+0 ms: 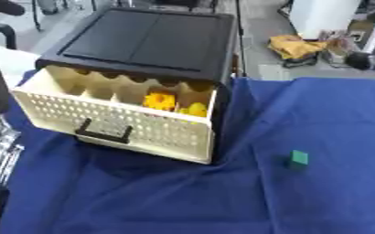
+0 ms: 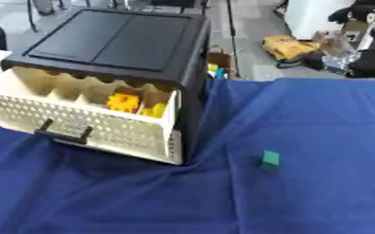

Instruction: Pick up objects from table and place into drawer.

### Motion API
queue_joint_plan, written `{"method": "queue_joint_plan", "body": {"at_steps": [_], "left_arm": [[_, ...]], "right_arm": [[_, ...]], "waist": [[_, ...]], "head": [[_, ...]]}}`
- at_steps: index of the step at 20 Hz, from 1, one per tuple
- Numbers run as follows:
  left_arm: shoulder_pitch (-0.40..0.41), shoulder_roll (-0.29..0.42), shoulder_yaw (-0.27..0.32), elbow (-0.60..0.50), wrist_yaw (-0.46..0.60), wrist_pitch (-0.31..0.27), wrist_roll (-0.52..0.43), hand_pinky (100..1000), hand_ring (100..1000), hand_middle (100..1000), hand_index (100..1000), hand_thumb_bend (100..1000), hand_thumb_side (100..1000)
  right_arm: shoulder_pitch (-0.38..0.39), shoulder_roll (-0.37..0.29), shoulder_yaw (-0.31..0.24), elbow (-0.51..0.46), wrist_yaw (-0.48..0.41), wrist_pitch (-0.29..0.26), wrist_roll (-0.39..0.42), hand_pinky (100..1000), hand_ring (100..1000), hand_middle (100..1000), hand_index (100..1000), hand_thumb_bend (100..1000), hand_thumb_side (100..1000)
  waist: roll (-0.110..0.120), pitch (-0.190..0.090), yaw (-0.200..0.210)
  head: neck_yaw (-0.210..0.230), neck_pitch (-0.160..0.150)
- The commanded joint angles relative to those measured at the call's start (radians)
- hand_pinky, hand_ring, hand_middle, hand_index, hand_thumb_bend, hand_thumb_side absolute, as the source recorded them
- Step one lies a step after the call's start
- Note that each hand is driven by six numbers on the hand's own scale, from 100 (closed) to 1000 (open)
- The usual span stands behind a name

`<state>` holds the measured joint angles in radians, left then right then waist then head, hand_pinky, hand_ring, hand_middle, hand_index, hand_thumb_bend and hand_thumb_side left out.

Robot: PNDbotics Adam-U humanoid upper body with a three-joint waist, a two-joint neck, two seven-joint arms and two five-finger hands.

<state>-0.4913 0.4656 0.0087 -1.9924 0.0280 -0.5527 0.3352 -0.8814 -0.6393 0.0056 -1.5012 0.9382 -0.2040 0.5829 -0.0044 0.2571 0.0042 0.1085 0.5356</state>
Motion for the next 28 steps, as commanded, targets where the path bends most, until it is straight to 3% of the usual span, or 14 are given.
{"method": "queue_joint_plan", "body": {"at_steps": [1,6,9,12,17,24,28], "left_arm": [[-0.004,0.015,0.000,-0.008,-0.006,0.006,-0.002,550,712,697,841,530,897],[-0.003,0.013,-0.003,-0.008,-0.008,0.011,-0.003,549,712,697,841,526,895],[-0.004,0.012,-0.005,-0.008,-0.009,0.015,-0.005,549,713,698,841,523,891],[-0.006,0.010,-0.007,-0.008,-0.010,0.018,-0.006,551,714,699,841,523,889],[-0.007,0.006,-0.010,-0.008,-0.010,0.022,-0.010,553,714,700,841,518,891],[-0.007,0.001,-0.014,-0.008,-0.008,0.030,-0.015,554,715,700,840,507,898],[-0.008,-0.001,-0.016,-0.008,-0.008,0.033,-0.018,554,715,700,838,501,900]], "right_arm": [[-0.029,-0.055,0.007,0.010,-0.022,-0.019,0.032,865,891,784,900,696,1000],[-0.028,-0.078,0.031,0.024,-0.079,-0.030,0.033,854,884,741,876,718,993],[-0.016,-0.081,0.048,0.042,-0.148,-0.030,0.045,850,893,711,892,727,808],[-0.006,-0.080,0.058,0.062,-0.223,-0.017,0.073,844,899,675,915,646,602],[-0.004,-0.076,0.087,0.085,-0.312,0.016,0.117,842,911,655,937,582,453],[0.004,-0.065,0.121,0.088,-0.372,0.084,0.152,843,920,624,941,628,371],[0.013,-0.053,0.124,0.071,-0.375,0.118,0.157,834,906,588,936,669,391]], "waist": [[-0.002,-0.018,-0.004],[-0.005,-0.017,-0.009],[-0.006,-0.015,-0.013],[-0.008,-0.014,-0.015],[-0.010,-0.013,-0.013],[-0.012,-0.011,-0.012],[-0.011,-0.011,-0.011]], "head": [[0.003,-0.002],[0.004,-0.007],[0.004,-0.010],[0.004,-0.013],[0.002,-0.015],[-0.003,-0.018],[-0.005,-0.021]]}}
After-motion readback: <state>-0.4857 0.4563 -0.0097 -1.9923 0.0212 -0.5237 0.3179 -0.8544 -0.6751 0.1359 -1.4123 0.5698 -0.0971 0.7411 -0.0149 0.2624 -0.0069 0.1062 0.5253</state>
